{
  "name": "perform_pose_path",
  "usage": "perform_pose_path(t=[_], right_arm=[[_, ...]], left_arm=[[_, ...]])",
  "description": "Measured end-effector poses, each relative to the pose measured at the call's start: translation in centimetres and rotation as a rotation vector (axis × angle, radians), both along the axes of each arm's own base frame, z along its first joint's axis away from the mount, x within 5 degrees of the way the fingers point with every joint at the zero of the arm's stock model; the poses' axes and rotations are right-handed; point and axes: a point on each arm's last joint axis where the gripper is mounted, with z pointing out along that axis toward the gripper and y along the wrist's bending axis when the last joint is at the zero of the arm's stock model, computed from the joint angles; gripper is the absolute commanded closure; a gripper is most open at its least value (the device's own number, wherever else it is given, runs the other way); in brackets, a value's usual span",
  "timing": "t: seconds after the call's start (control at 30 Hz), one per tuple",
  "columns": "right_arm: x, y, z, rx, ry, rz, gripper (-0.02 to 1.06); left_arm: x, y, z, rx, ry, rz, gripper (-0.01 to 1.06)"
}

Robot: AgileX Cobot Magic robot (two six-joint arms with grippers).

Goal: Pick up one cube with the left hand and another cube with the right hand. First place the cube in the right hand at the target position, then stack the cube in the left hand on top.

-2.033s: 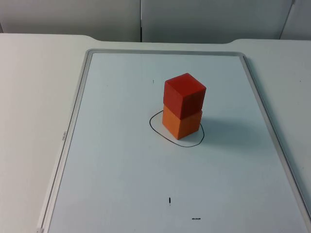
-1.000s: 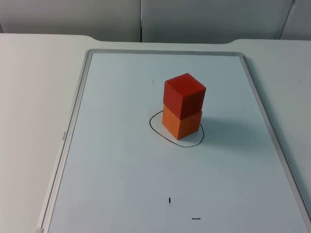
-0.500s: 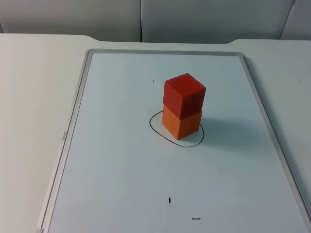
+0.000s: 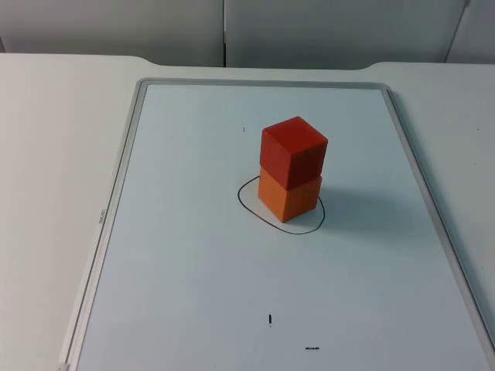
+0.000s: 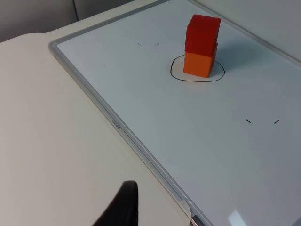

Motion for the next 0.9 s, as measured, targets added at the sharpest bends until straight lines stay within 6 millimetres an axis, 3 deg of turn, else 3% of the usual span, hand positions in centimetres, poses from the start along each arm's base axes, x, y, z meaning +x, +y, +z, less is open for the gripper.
perform_pose_path(t=[0.9], right_arm=[[0.00,0.00,0.00,0.000,0.000,-0.007,0.00]], left_arm=[[0.03,0.04,0.00,0.004,-0.003,0.004,0.05]])
